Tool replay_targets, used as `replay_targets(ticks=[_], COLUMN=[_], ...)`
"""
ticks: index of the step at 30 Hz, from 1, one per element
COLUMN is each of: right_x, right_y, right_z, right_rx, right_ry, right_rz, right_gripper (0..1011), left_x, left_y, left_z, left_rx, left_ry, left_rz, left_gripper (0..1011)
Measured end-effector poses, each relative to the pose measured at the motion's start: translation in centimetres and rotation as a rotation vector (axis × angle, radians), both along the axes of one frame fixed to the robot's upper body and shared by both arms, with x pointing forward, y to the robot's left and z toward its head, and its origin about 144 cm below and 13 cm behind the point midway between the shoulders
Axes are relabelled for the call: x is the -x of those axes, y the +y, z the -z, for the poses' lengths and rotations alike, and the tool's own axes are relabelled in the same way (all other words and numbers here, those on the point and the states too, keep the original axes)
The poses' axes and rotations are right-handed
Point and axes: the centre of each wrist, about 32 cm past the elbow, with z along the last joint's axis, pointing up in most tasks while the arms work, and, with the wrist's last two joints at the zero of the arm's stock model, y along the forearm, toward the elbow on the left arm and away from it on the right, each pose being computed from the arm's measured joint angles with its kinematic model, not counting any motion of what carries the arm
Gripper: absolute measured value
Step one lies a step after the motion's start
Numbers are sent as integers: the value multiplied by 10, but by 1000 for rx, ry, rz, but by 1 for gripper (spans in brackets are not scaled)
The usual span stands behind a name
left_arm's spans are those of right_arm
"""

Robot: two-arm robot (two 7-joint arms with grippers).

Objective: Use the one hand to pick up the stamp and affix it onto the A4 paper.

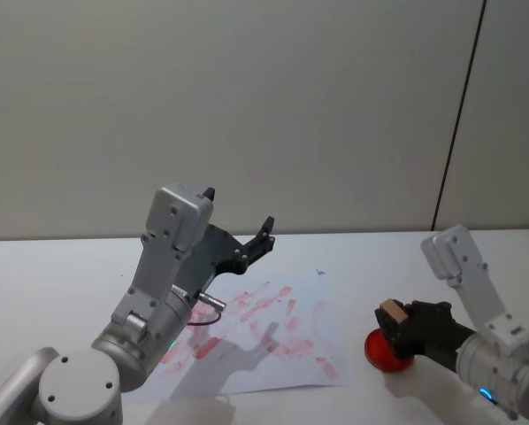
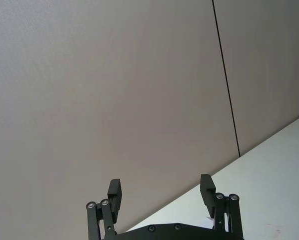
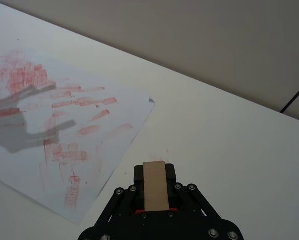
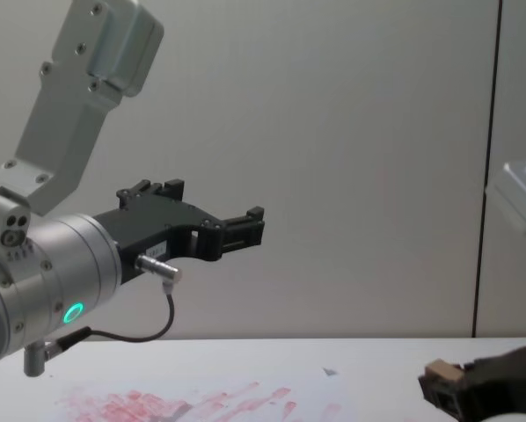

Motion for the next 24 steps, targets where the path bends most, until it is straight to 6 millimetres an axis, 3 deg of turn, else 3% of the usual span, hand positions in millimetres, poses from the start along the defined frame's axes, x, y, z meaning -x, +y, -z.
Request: replay_targets(ticks=[20, 24], right_x=[1, 1], right_y=[-3, -3], right_z=[26, 29], right_rx=[47, 50], right_ry=[19, 20], right_rz=[-15, -18], right_gripper=[220, 265], left_x=[0, 0], left_y=[0, 0], left_z=[0, 0], left_rx=[0, 0], left_ry=[0, 0], left_rz=[0, 0], left_gripper=[1001, 1001])
